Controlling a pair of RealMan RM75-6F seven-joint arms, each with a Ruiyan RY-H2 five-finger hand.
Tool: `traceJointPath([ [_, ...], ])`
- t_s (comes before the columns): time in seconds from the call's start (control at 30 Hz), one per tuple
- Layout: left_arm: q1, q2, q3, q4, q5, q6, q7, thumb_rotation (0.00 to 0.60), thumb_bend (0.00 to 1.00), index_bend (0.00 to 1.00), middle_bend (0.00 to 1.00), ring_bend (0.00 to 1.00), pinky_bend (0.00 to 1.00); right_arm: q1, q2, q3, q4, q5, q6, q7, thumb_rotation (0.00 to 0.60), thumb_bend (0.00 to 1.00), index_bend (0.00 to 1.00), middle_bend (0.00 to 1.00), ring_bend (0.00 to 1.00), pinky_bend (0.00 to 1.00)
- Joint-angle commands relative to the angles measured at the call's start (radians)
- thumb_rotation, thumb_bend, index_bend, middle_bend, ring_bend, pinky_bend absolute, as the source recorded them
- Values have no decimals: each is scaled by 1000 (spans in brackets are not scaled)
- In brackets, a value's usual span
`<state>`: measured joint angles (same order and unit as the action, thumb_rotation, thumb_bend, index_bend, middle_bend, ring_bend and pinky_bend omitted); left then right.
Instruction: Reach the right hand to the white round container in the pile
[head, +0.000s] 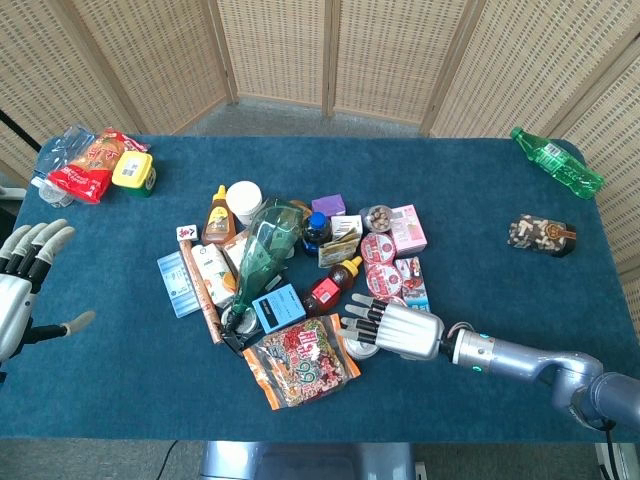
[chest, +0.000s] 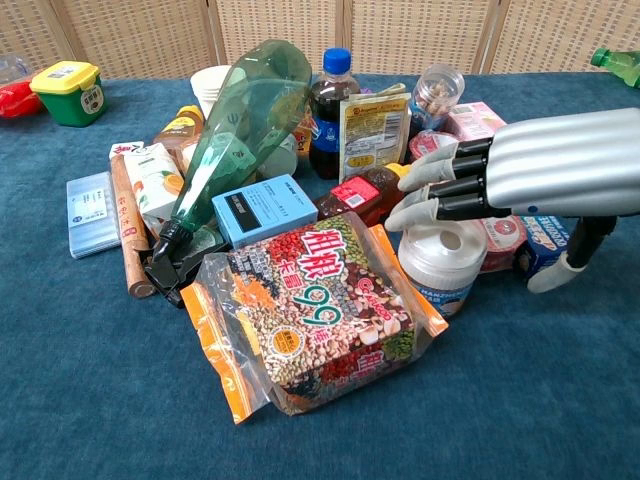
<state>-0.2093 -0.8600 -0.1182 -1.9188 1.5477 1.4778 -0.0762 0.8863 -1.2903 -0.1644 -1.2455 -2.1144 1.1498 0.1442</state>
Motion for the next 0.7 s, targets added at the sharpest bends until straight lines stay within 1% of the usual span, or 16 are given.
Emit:
traceJointPath([
  [0.03,0,0,0,1,-1,-1,-1,600,0,71,0,0,0,3,-5,-4,0,4,-1,-7,600,0,52,0,0,0],
  [0.07,0,0,0,1,-1,-1,-1,600,0,71,0,0,0,3,-7,-5,4,3,4,-10,600,0,117,3,0,0],
  [0.13,0,-1,-1,3,-2,-1,-1,600,0,71,0,0,0,0,-16,-9,19,-4,21,-16,600,0,240,70,0,0],
  [0.17,-1,-1,-1,3,-3,-1,-1,600,0,71,0,0,0,-1,-20,-11,27,-7,29,-19,600,0,300,143,0,5],
  [0.23,-1,-1,-1,4,-4,-4,-1,600,0,71,0,0,0,-5,-32,-16,44,-14,51,-23,600,0,380,300,3,46],
  [0.3,-2,-2,-1,5,-5,-5,0,600,0,71,0,0,0,-9,-40,-19,56,-17,66,-26,600,0,461,437,42,128],
  [0.37,-3,-3,-1,5,-5,-6,1,600,0,71,0,0,0,-12,-47,-21,65,-20,84,-30,600,0,523,517,108,185],
  [0.43,-3,-4,-1,5,-5,-6,1,600,0,71,0,0,0,-15,-43,-21,60,-17,98,-31,600,0,553,552,157,218],
  [0.5,-4,-5,-1,5,-5,-7,0,600,0,71,0,0,0,-15,-29,-20,43,-16,109,-40,600,0,560,560,173,233],
  [0.7,-5,-5,1,8,-1,-10,-8,600,0,71,0,0,0,-13,49,-14,-59,-14,125,-89,600,0,567,569,181,256],
])
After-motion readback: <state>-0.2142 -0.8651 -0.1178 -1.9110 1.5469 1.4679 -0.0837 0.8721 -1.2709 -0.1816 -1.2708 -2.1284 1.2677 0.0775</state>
